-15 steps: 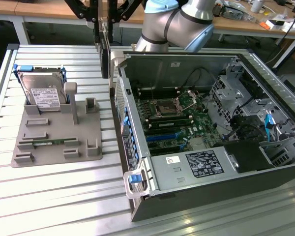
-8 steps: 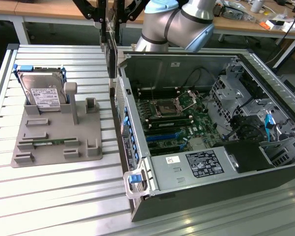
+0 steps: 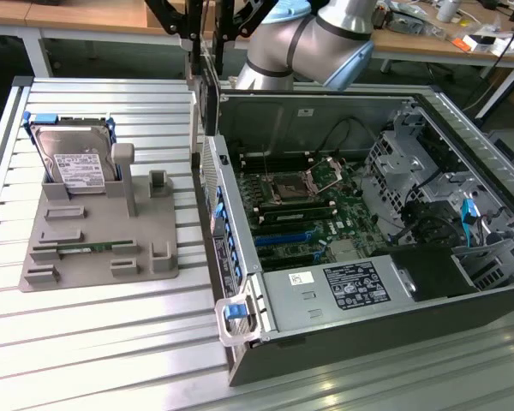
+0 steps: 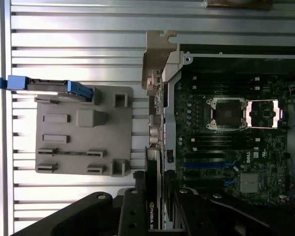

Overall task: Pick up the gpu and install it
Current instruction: 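Pick up the gpu and move the gpu toward the slot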

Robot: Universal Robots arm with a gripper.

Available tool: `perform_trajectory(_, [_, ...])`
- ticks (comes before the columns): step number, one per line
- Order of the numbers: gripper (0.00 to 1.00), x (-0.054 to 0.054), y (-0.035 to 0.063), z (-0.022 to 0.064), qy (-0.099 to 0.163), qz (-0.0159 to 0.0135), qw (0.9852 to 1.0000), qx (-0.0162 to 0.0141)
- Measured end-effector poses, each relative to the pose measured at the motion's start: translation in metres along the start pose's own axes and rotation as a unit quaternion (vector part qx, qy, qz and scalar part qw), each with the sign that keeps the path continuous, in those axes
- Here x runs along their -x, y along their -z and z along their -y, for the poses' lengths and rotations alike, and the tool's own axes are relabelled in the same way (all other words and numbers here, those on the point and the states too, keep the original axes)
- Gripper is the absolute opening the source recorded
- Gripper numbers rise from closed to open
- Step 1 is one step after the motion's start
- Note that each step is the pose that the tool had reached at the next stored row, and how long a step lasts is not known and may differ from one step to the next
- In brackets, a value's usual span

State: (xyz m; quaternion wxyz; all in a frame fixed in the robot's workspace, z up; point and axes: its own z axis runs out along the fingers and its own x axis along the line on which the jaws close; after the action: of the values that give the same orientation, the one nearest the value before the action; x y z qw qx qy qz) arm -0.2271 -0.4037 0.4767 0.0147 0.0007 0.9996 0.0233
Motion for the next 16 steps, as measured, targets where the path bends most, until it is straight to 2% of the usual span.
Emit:
perform_trajectory(10, [0.27, 0.032, -0.0009, 0.0, 0.0, 0.0, 1.0, 0.0])
perform_trajectory(16, [0.27, 0.047, -0.0014, -0.0001, 0.0, 0.0, 1.0, 0.0])
